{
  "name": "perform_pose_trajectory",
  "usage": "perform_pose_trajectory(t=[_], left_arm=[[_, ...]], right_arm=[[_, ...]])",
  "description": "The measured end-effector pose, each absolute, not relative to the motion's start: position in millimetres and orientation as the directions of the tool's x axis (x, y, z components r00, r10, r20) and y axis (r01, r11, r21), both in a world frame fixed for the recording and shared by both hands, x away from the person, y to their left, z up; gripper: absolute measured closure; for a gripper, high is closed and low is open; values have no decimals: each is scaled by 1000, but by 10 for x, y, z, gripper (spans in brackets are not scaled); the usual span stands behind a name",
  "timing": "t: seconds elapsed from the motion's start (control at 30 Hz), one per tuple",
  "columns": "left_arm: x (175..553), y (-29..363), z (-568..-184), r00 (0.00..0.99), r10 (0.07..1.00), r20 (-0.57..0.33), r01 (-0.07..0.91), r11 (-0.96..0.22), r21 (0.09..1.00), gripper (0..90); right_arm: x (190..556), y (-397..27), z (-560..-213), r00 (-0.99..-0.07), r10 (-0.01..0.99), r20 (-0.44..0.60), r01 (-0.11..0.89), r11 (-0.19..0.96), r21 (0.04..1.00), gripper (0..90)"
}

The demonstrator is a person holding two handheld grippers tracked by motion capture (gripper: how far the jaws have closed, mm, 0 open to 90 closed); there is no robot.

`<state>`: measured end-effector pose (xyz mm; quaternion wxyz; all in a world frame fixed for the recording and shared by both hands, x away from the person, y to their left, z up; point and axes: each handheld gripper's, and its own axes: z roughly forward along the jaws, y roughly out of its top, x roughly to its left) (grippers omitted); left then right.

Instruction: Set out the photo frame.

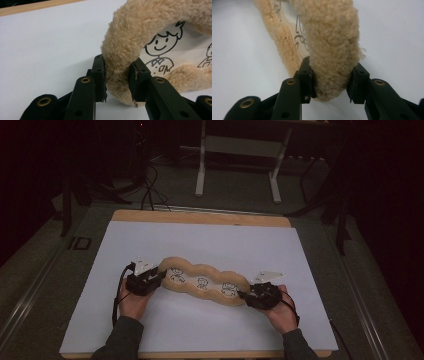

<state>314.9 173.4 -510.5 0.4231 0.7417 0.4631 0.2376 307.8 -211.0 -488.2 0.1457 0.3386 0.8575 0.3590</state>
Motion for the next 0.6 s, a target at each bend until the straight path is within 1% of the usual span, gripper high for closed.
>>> perform_pose_trajectory(t=[0.13, 0.2, 0.27, 0.3, 0.53, 0.6], left_arm=[[3072, 1708, -5078, 462, 887, -13, 454, -224, 862, 702], [3060, 1695, -5074, 461, 887, -4, 446, -228, 865, 702], [3041, 1678, -5070, 459, 888, 5, 443, -234, 865, 701], [3010, 1675, -5072, 450, 893, 3, 448, -228, 864, 701], [2920, 1694, -5054, 420, 908, -6, 462, -208, 862, 700], [2913, 1701, -5066, 412, 911, -18, 471, -196, 860, 699]], right_arm=[[3114, -2129, -4884, -708, 706, -22, 478, 501, 721, 640], [3117, -2128, -4883, -705, 708, -40, 468, 507, 724, 643], [3140, -2123, -4866, -690, 719, -86, 450, 518, 728, 646], [3153, -2124, -4862, -689, 719, -89, 445, 516, 732, 645], [3222, -2101, -4875, -680, 729, -75, 439, 488, 754, 629], [3267, -2097, -4885, -666, 745, -43, 452, 449, 771, 619]])
